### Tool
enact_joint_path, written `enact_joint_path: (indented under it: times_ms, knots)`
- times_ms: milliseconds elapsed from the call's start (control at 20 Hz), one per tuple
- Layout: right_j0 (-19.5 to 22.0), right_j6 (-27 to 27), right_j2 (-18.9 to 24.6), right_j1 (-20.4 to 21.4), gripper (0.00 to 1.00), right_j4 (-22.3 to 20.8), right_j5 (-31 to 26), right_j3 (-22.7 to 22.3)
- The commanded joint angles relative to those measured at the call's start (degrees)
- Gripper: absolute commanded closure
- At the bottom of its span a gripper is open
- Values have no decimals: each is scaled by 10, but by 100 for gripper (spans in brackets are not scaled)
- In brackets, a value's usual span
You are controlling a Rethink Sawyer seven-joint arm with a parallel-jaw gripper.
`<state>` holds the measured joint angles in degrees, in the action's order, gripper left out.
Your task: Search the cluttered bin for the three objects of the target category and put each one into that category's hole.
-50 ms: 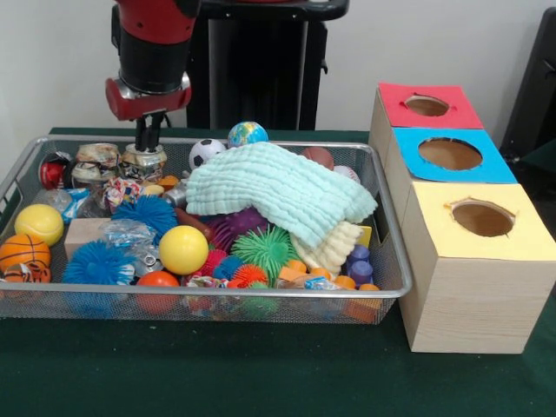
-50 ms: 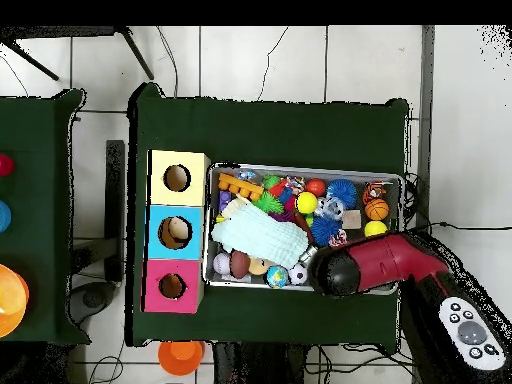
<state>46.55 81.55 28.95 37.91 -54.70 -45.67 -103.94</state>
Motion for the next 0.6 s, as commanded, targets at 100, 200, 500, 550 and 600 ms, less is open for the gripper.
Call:
enact_joint_path:
  times_ms: [100, 200, 500, 550, 600]
  knots:
    - [1, -87, 11, -59, 100, -65, 66, 14]
    - [0, -88, 10, -64, 100, -68, 68, 20]
    - [-3, -97, 13, -70, 100, -83, 82, 31]
    - [-4, -97, 13, -71, 100, -85, 83, 31]
    - [-5, -96, 12, -71, 100, -86, 82, 32]
